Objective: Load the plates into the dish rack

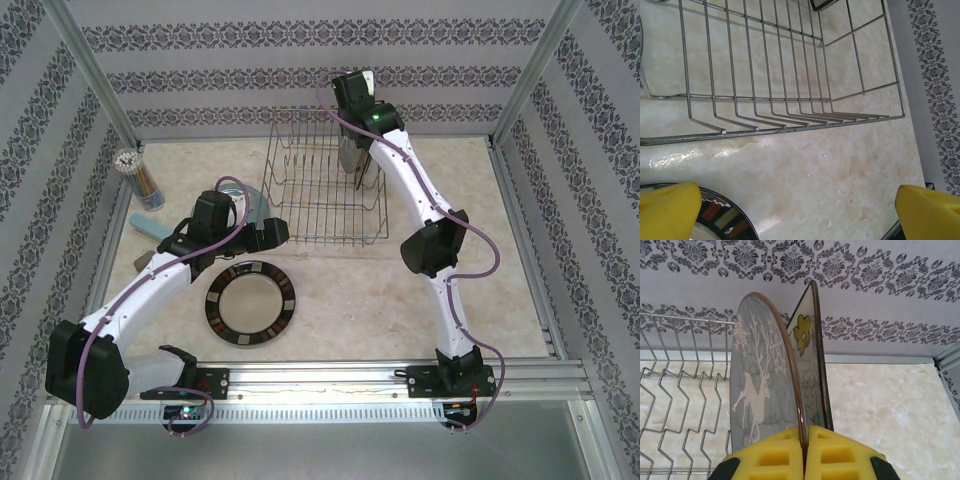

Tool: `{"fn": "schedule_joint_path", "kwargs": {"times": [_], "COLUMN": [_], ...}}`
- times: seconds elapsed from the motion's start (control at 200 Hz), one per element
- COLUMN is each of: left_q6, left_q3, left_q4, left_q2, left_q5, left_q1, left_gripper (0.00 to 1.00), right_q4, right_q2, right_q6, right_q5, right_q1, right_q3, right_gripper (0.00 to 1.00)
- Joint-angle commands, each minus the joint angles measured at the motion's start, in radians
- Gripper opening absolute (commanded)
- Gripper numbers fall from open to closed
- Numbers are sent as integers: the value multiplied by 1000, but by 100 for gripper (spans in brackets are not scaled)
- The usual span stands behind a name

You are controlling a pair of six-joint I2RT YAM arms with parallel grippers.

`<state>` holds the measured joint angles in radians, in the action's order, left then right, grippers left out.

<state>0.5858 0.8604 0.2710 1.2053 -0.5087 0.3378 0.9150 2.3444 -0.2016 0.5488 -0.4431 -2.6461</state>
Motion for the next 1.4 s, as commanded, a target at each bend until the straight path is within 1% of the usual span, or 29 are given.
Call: {"fn": "schedule_joint_path", "kwargs": {"times": [0.0, 0.63, 1.054, 1.299, 1.394], "left_q6": [-17, -4, -6, -6, -6], "left_q3": [3, -2, -13, -15, -10], "left_q4": [-5, -5, -9, -12, -6], "left_q2": [-9, -18, -26, -29, -27], "left_q5": [-19, -29, -20, -19, -21], "left_q1": [-17, -28, -26, -27, -27], "left_gripper": [100, 100, 100, 100, 100], "right_q4": [-122, -133, -129, -133, -137], "right_q2": [-11, 18, 67, 79, 70], "right_q6": [-5, -26, -41, -42, -33], "right_q5": [76, 132, 129, 150, 177], "right_q1": [-10, -20, -25, -32, -39], "right_q3": [-72, -80, -103, -105, -106], "right_gripper": [0, 0, 0, 0, 0]}}
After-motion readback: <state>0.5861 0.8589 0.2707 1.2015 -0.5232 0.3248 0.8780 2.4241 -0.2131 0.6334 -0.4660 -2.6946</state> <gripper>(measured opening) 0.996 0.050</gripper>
